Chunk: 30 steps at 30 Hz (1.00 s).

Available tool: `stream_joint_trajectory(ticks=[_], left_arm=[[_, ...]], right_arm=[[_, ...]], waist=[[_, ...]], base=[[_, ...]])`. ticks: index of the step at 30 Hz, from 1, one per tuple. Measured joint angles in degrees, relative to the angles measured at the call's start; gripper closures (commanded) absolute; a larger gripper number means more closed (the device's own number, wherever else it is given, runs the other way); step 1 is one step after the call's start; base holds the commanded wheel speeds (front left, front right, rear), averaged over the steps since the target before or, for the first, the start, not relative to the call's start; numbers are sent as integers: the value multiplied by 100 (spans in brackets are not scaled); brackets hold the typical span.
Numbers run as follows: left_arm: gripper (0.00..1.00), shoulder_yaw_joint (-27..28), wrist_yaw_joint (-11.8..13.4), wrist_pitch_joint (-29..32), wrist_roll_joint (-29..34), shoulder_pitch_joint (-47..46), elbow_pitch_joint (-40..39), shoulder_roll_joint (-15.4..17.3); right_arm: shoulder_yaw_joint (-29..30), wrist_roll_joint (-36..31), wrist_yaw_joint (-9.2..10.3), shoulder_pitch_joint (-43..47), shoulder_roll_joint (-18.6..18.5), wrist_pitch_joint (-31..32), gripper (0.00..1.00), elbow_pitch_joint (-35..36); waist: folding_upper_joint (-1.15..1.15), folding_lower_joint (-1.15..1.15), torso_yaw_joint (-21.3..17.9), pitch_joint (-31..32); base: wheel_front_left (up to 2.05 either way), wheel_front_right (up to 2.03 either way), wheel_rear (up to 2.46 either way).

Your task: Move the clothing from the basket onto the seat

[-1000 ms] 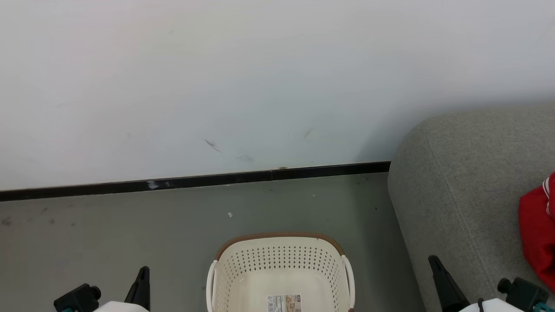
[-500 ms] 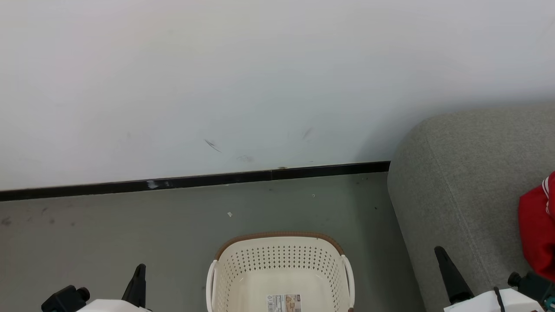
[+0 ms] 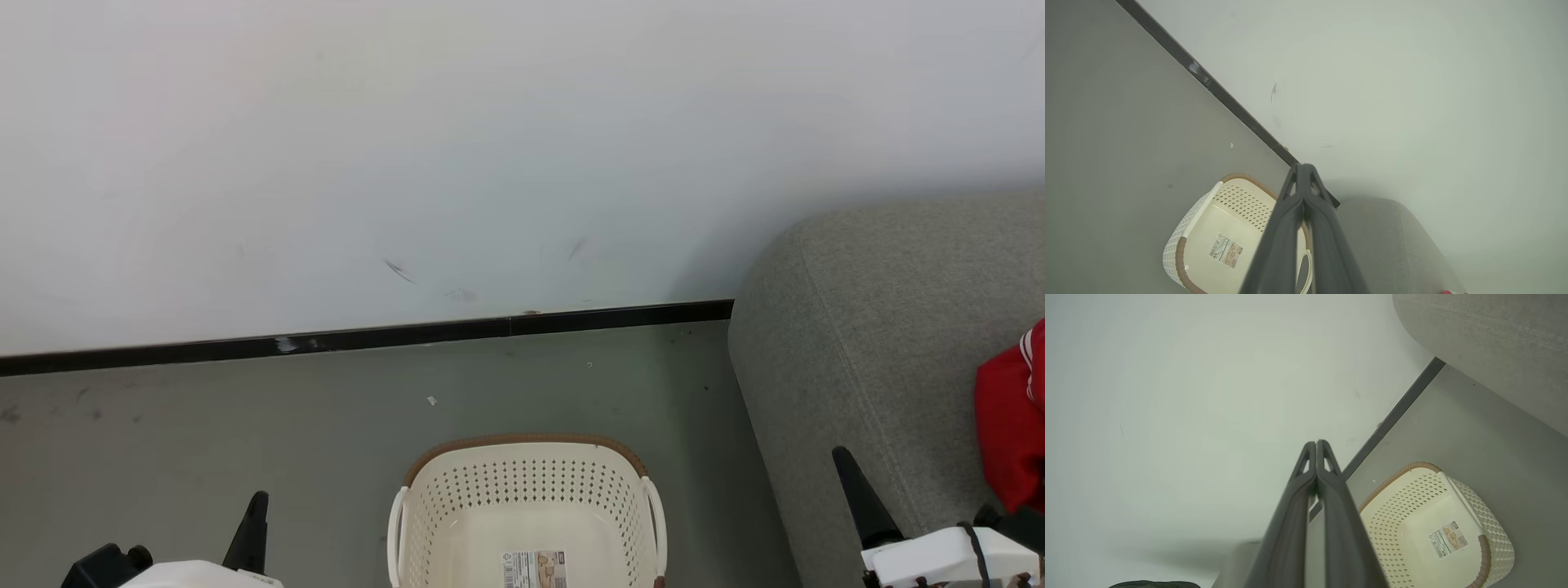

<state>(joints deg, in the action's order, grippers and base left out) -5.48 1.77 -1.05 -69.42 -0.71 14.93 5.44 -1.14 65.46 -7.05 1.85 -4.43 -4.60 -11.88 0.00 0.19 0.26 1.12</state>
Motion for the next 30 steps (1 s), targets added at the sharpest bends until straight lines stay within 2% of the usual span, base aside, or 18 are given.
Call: stream_joint_trajectory(ticks=[10,30], left_arm=[[100,240,-212,167,-566,-22,2,-74],[100,702,-631,511,-1696,-133,16,-215]], right_arm=[[34,801,0,-75,-68,157,100,-69],[155,2359,0,-287,-133,410,100,-186]], waist=[[0,-12,-7,-49],[0,-15,-20,-107]], base=[[0,0,0],[0,0,0]])
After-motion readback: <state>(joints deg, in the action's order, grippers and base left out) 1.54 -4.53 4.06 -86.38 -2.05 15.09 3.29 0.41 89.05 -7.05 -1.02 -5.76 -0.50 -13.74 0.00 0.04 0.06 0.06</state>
